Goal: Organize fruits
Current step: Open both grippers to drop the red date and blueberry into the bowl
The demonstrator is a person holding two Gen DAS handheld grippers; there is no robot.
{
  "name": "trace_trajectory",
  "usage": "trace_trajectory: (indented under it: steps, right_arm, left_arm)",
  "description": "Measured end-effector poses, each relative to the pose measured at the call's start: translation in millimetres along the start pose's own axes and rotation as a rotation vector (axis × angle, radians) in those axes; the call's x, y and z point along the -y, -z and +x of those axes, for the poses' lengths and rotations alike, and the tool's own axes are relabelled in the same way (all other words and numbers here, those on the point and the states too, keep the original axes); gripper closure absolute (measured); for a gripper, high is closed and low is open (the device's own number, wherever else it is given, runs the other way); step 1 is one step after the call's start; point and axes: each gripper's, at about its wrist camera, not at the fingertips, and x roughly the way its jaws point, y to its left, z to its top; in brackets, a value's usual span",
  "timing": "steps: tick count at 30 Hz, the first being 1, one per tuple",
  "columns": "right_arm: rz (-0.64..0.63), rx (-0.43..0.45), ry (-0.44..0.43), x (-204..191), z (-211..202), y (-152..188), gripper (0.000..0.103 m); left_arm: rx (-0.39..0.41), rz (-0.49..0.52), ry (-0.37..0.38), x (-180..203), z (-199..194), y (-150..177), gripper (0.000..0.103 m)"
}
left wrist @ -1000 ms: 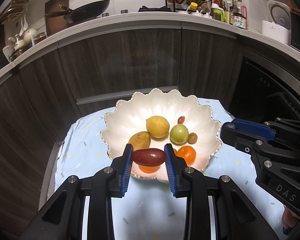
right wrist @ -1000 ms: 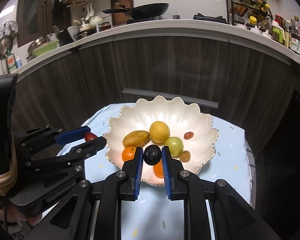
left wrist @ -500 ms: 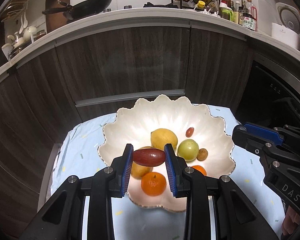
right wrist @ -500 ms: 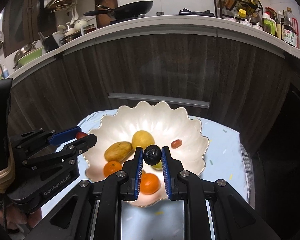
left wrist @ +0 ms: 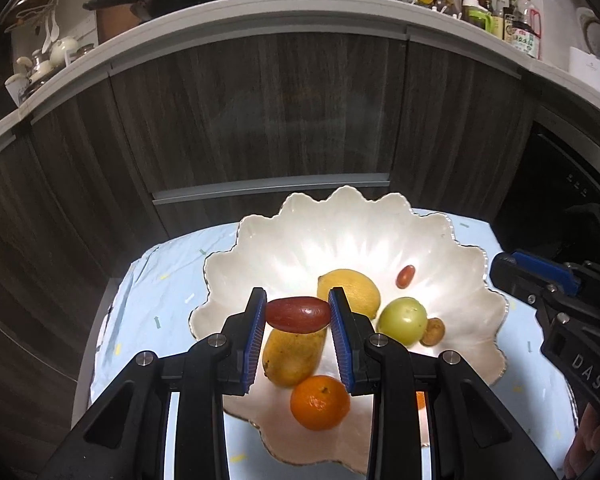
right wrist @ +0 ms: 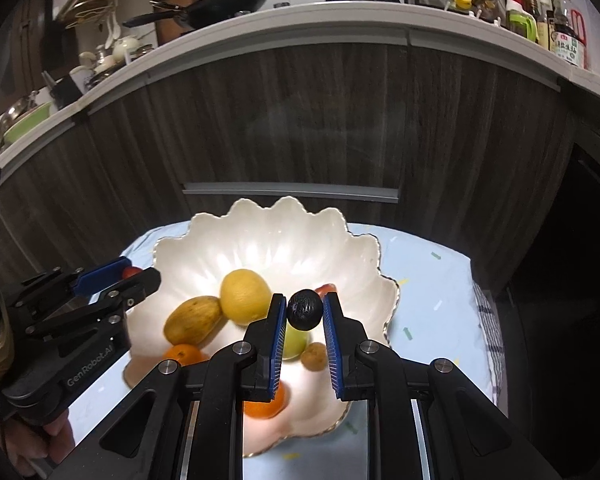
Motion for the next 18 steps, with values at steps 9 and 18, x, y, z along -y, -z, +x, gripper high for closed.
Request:
trace_trajectory:
  steps: [9, 18]
  right_arm:
    - [0.013, -0.026, 0.018, 4, 21, -4, 0.083]
    - [0.026, -0.05, 0.051, 6, 29, -4, 0.08]
  left_arm:
    - [-0.035, -0.008, -0.002, 1, 18, 0, 0.071]
    - [-0.032, -0.016, -0.012, -2, 18, 1, 0.053]
